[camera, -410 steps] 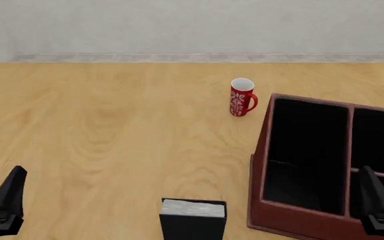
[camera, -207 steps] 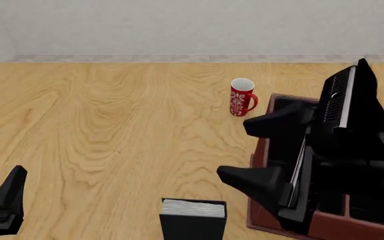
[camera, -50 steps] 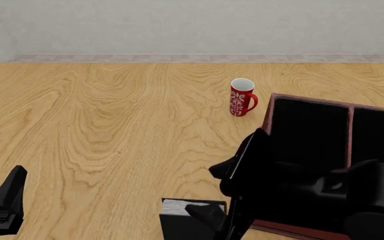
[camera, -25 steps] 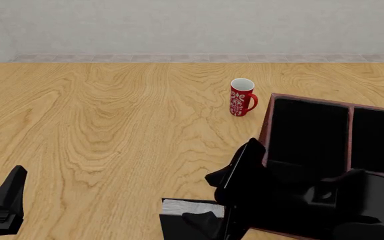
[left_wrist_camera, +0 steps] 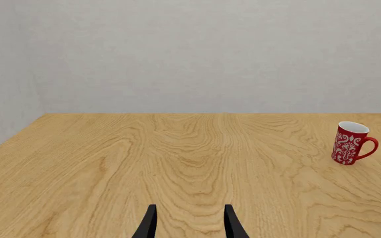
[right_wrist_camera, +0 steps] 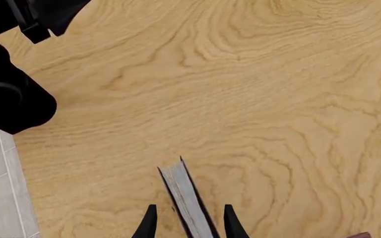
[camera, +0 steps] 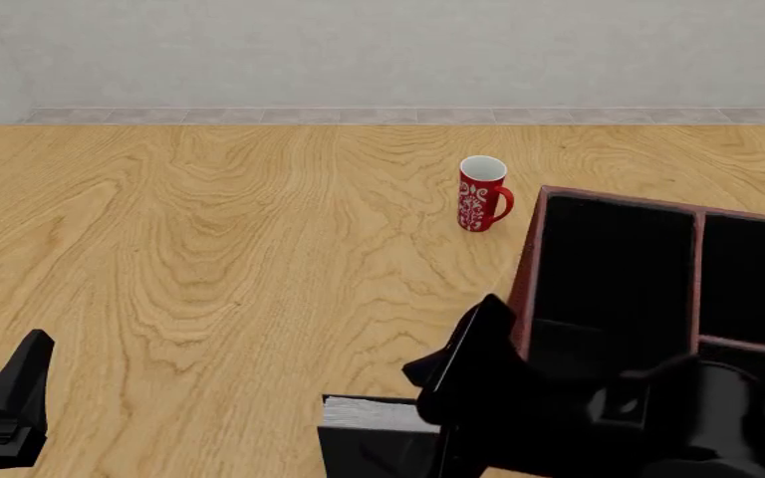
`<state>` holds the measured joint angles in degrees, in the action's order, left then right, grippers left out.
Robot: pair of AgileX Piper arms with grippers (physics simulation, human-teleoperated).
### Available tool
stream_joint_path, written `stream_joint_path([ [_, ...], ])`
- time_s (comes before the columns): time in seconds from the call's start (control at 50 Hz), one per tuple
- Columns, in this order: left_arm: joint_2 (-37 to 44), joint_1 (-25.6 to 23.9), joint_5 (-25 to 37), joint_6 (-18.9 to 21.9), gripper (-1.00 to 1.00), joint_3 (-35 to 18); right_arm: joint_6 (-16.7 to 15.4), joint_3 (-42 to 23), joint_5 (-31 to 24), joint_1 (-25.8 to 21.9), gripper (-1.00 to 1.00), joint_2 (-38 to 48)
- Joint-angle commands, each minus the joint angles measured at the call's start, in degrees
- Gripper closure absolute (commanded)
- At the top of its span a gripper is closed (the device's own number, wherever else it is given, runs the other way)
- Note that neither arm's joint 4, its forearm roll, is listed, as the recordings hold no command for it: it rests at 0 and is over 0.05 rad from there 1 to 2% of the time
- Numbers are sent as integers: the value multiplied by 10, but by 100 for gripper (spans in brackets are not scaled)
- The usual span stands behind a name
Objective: Pick up the book and place it in the left compartment of the caddy.
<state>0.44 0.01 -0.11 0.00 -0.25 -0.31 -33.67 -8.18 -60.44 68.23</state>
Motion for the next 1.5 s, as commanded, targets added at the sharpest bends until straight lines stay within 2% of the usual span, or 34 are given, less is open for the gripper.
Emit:
stream_joint_path([
  [0.02, 0, 0, 0, 0, -100, 0, 4, 6, 11, -3, -100, 10],
  [1.04, 0, 0, 0, 0, -100, 0, 8, 26, 43, -3, -100, 31],
  [1.5, 0, 0, 0, 0, -100, 0, 21, 47, 82, -3, -100, 56],
])
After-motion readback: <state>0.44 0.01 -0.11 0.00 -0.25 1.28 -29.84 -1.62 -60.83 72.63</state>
